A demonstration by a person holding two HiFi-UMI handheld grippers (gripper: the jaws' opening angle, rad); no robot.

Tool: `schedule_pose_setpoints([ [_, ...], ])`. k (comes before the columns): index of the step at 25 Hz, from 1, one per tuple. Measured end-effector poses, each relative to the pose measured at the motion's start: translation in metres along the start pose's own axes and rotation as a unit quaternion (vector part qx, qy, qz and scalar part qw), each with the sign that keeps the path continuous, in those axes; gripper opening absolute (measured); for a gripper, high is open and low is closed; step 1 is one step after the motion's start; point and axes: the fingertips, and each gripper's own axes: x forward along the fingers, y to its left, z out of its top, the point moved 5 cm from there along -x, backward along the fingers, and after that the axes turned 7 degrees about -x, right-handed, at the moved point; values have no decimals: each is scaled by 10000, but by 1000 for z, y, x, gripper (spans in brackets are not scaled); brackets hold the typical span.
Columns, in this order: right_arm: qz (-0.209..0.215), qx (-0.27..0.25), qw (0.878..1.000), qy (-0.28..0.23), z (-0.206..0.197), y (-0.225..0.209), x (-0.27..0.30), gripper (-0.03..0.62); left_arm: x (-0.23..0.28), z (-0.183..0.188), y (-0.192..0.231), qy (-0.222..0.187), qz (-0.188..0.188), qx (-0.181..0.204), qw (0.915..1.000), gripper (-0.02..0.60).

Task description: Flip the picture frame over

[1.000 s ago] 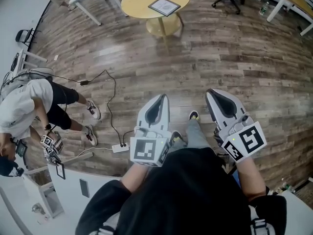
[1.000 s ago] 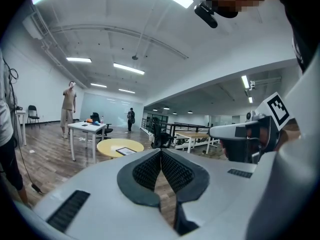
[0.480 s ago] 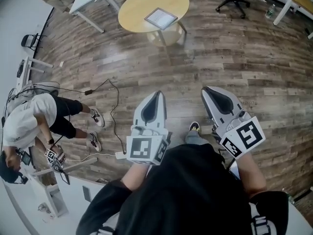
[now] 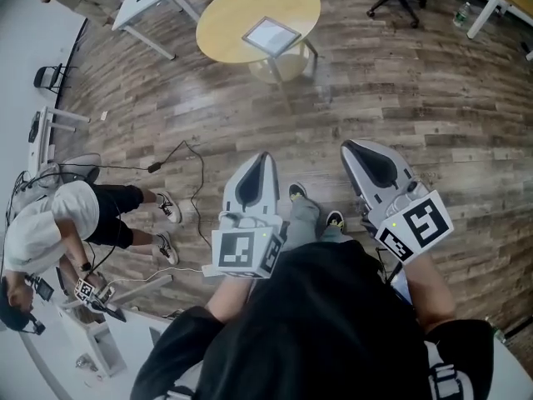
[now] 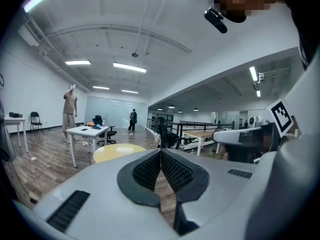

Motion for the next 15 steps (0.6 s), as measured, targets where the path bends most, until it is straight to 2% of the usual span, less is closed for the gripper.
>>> schedule_pose_setpoints([
  [10,-104,-444,9986,263,5,-23,103,18,63,15,80,-58,-337,-107,9994,23],
  [15,-29,-423,9987,282,14,-37,164,18,93,29,125,-57,-453,-163,9988,23],
])
